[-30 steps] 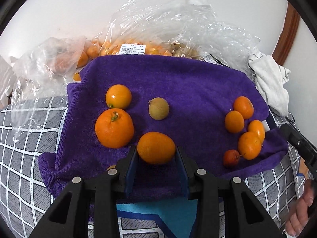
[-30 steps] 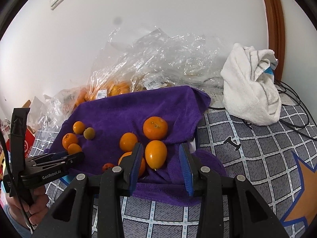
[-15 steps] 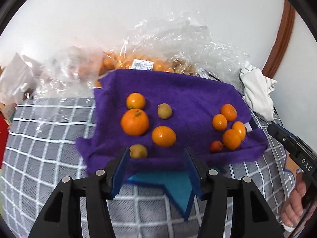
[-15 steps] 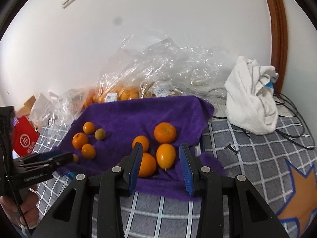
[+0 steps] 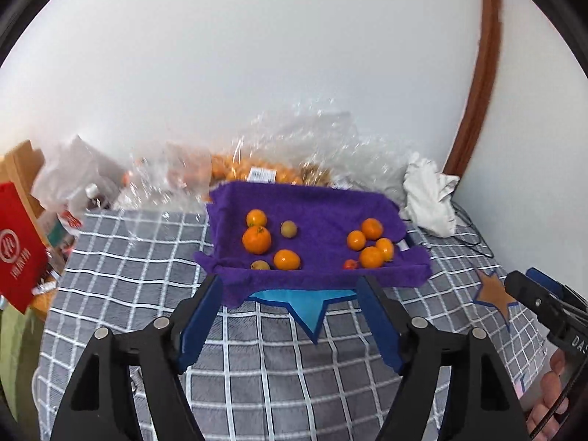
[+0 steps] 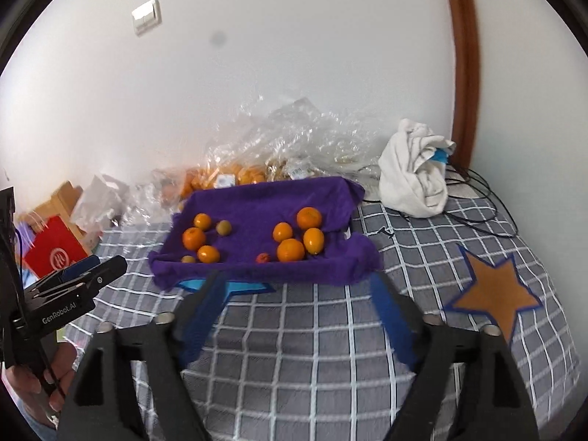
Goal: Organize fruits
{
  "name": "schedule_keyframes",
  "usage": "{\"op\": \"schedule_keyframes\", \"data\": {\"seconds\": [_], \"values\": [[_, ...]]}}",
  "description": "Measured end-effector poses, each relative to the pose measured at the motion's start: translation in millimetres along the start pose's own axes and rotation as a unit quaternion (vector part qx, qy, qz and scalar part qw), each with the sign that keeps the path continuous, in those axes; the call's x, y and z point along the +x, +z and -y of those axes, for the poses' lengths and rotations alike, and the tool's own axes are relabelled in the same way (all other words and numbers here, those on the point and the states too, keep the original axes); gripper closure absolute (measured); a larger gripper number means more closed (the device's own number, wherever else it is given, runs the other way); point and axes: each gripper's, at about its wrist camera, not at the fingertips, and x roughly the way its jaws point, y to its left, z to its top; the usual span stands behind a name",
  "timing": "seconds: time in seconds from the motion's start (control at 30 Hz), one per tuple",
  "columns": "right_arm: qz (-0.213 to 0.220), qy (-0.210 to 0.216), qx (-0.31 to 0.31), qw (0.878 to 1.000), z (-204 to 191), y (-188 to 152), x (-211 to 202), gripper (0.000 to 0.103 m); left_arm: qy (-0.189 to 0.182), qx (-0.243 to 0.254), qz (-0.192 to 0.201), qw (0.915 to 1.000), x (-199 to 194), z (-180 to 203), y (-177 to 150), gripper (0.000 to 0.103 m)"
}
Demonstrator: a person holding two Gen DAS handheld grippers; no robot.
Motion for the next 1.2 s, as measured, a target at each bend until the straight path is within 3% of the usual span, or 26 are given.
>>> {"op": "schedule_keyframes", "data": {"seconds": [0.17,0.4,1.2], "values": [[0.027,-0.017,-0.019,0.999,-11,-12,-50,0.002,0.004,0.01,0.021,0.9997,-43,7,-8,0.025],[0.027,-0.042,-0.022,0.998,-14,-19,-79,0.001,-0.014,0.011,0.033,0.9993,-75,19,-14,0.024],[0.025,-0.071,-0.037,0.996,-15,-27,-89,0.001,-0.009,0.014,0.035,0.9992,-87,23,-21,0.023]]}}
